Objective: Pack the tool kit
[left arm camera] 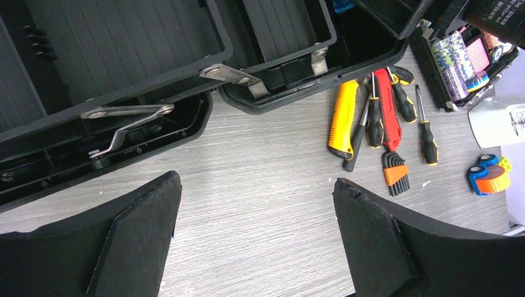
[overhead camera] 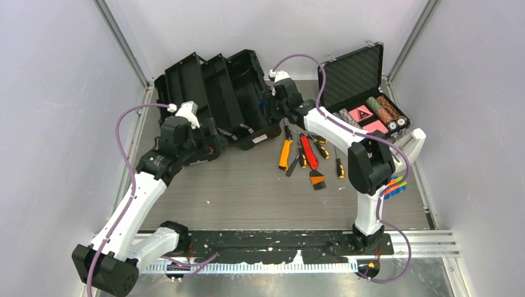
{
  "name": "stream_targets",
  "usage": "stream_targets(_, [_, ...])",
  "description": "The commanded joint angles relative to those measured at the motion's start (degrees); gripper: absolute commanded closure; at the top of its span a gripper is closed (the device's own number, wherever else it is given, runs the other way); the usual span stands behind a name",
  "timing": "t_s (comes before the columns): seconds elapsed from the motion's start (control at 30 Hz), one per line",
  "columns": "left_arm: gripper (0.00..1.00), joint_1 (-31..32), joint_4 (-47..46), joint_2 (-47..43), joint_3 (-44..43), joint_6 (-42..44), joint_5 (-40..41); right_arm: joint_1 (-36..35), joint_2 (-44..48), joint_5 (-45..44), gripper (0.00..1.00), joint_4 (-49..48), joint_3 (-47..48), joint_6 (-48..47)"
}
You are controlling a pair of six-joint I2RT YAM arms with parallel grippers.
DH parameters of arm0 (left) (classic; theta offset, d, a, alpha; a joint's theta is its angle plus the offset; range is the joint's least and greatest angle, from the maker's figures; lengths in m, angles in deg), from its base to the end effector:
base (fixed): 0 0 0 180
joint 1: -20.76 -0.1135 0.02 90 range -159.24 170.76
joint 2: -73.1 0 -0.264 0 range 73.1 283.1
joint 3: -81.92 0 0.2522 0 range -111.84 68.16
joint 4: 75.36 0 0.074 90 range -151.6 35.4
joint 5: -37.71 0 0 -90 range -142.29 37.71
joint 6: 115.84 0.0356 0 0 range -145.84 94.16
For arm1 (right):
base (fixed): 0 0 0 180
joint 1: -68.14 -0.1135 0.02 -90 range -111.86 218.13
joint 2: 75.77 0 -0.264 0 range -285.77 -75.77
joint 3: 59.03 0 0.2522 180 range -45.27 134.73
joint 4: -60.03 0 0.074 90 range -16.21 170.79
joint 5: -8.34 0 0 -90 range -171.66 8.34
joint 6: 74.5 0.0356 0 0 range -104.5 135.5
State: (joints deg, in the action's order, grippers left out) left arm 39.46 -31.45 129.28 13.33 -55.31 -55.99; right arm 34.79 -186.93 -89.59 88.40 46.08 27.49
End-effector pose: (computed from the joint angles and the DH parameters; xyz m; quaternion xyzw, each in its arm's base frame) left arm 0.2008 -0.0704 0.3298 -0.0661 0.8697 -0.2250 0.4344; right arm 0.3838 0.2467 0.2714 -0.1319 0.8732 0.1228 0.4528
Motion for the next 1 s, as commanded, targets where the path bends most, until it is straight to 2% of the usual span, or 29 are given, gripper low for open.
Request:
stream_targets(0.0, [0.08, 0.90, -1.48, -0.29, -0.42, -0.12, -0.43, -1.13, 2.32, 5.21, 0.44, 6.98, 0.72, 2.63])
stream_targets(0.2, [0.08, 3.16, -1.23, 0.27, -2.68, -0.08, -0.90, -5.31, 6.33, 13.48, 0.43, 9.37, -0.95, 9.18])
stream_targets(0.33, [0.08, 4.25, -0.07, 0.57, -4.25, 0.03, -1.21, -9.33, 9.79, 17.10, 0.41, 7.30, -6.18, 12.11])
stream_targets(0.43, [0.08, 4.87, 0.52, 0.33, -5.28, 0.30, -1.22, -10.72, 13.77, 17.88, 0.35, 4.32, -9.86, 13.20])
stream_targets(0.6, [0.08, 5.79, 1.08, 2.28, -9.12, 1.55, -0.36, -9.52, 25.69, 11.59, 0.27, 1.62, -16.93, 11.18])
stream_targets(0.7, [0.08, 6.36, 1.16, 6.26, -12.62, 3.27, -0.08, -6.91, 32.95, 2.30, 0.24, 0.12, -22.03, 10.90])
stream_targets(0.8, [0.08, 7.44, 1.14, 12.38, -17.71, 5.36, 0.21, -3.61, 37.99, -0.88, 0.23, -4.30, -30.80, 11.99])
stream_targets(0.97, [0.08, 8.86, 3.34, 26.30, -31.32, 7.95, 1.96, 0.13, 43.33, -3.28, 0.23, -7.51, -39.68, 13.45])
